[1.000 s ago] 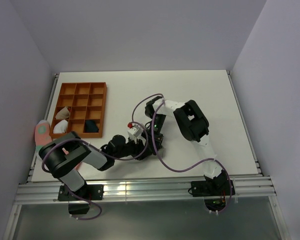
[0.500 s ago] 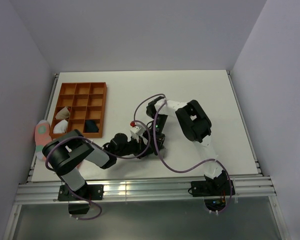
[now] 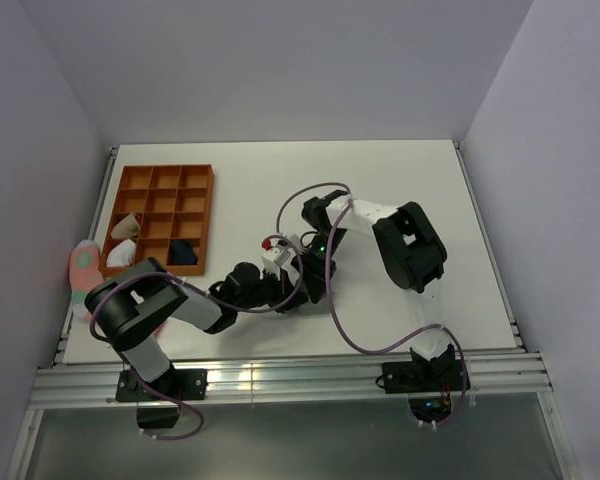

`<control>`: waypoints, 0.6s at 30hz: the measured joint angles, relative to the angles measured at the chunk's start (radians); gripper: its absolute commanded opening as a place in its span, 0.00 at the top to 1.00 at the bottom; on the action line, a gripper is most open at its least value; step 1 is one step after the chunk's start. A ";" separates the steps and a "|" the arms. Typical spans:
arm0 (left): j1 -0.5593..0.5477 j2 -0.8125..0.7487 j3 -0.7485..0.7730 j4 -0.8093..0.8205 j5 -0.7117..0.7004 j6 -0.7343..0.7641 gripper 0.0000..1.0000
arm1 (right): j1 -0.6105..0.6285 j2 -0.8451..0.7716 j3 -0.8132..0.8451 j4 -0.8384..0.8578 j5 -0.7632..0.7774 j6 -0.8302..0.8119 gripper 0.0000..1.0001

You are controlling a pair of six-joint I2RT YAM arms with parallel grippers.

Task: Roll the socks
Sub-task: Roll the sock at the center of the board.

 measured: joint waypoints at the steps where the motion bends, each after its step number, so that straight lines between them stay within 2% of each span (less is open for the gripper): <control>1: 0.000 0.001 0.007 -0.010 -0.005 -0.003 1.00 | -0.009 -0.012 -0.011 0.011 0.000 0.000 0.55; 11: 0.000 0.007 0.079 -0.129 -0.020 -0.035 1.00 | -0.141 -0.191 -0.120 0.111 0.024 -0.029 0.54; 18: 0.000 0.025 0.166 -0.260 -0.024 -0.069 1.00 | -0.191 -0.389 -0.299 0.231 0.055 -0.065 0.51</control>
